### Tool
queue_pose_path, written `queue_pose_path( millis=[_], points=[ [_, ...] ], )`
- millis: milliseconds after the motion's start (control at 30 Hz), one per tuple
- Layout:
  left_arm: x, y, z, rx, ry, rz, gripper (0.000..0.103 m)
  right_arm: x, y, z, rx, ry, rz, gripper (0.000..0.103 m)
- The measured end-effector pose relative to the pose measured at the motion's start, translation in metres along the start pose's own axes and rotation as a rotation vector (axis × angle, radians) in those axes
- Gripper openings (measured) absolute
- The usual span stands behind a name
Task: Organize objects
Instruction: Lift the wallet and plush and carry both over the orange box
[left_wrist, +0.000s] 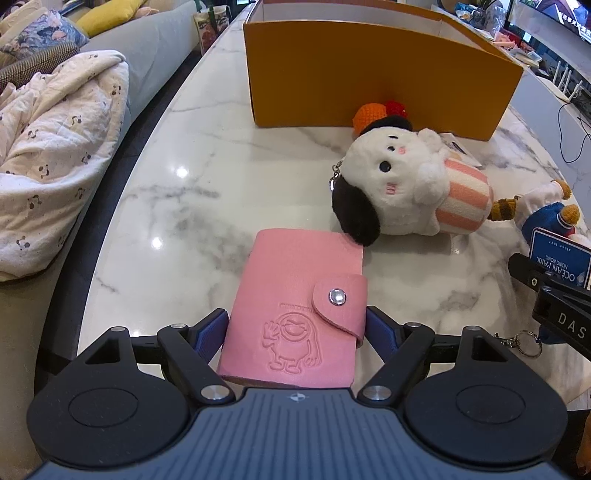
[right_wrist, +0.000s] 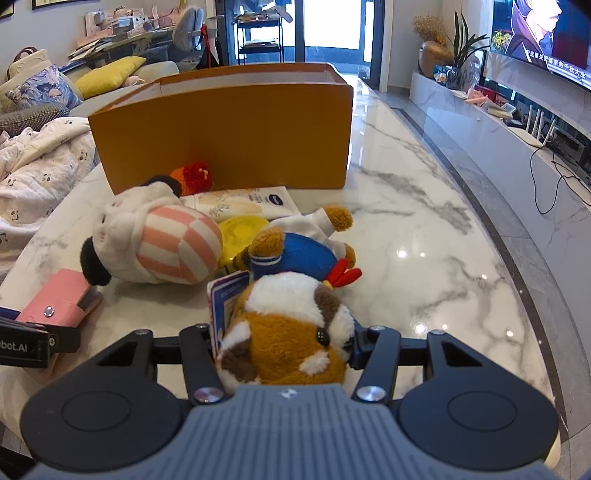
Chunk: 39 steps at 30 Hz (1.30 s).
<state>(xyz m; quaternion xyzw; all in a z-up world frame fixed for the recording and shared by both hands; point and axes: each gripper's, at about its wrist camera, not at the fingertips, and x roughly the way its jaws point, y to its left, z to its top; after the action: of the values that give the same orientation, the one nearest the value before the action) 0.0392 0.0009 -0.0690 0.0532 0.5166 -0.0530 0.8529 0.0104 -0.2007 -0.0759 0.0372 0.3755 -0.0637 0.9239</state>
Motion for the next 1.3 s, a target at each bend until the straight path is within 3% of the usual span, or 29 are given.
queue_pose_path(
  millis=[500,1300],
  points=[
    [-0.025,0.002,-0.005,0.02,-0.013,-0.002,0.091,-0.015,-0.002,0.002,0.004,-0.021,-0.003,0.056],
    [-0.063,-0.004,0.003,0.046,-0.174,0.027,0.091,-0.052,-0.006,0.013,0.004,-0.128,-0.002,0.056]
  ],
)
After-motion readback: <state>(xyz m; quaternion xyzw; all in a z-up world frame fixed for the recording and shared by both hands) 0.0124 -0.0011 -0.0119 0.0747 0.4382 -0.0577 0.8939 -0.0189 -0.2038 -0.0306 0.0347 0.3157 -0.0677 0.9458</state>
